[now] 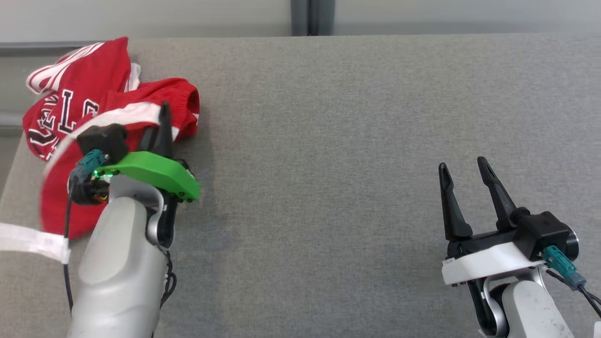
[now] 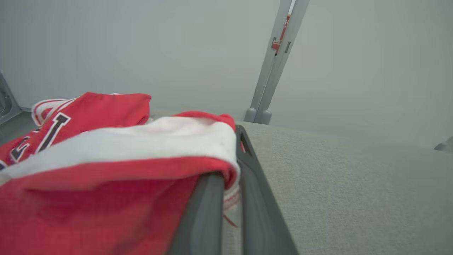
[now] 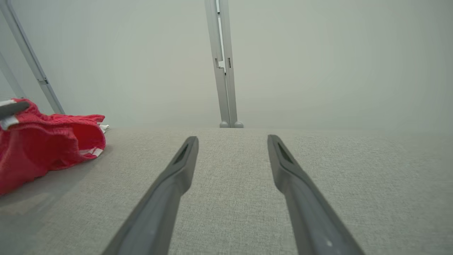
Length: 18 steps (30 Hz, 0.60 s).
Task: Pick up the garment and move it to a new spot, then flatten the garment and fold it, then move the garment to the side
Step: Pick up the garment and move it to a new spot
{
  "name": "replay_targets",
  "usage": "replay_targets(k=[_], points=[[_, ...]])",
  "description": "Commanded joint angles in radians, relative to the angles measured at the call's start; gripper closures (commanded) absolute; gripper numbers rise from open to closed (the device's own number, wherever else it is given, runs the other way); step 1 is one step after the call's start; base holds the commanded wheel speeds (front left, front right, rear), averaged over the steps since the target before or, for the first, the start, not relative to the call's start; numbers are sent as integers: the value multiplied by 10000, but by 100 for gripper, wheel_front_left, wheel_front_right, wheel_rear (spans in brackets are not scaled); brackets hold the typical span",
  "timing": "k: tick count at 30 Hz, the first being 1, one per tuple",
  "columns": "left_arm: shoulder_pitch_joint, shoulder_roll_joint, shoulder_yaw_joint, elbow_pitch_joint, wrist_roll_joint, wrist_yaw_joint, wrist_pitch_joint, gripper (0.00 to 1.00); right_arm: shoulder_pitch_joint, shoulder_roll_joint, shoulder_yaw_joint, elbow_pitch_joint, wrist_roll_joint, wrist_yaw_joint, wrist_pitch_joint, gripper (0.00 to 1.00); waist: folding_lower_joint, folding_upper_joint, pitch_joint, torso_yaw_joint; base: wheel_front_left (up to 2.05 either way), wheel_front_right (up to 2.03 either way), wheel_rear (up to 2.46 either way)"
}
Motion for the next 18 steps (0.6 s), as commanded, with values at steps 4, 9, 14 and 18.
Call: replay_targets(k=[4, 9, 14, 18], points=[[402, -221, -693, -1466, 191, 97, 565, 100, 234, -23, -181, 0, 86, 2, -35, 0, 0, 0, -379, -919, 0, 0, 0], [685, -336, -1648, -2779, -159, 289, 1351, 100, 161, -22, -149, -15, 188, 2, -35, 0, 0, 0, -225, -1697, 0, 0, 0], [463, -346, -2769, -3325, -692, 695, 1615, 100, 29, -20, -16, 17, 297, 2, -35, 0, 0, 0, 90, -2529, 0, 0, 0], [107, -338, -3834, -3351, -1028, 1063, 1568, 100, -48, -20, 74, 57, 439, 1, -35, 0, 0, 0, 414, -3192, 0, 0, 0]])
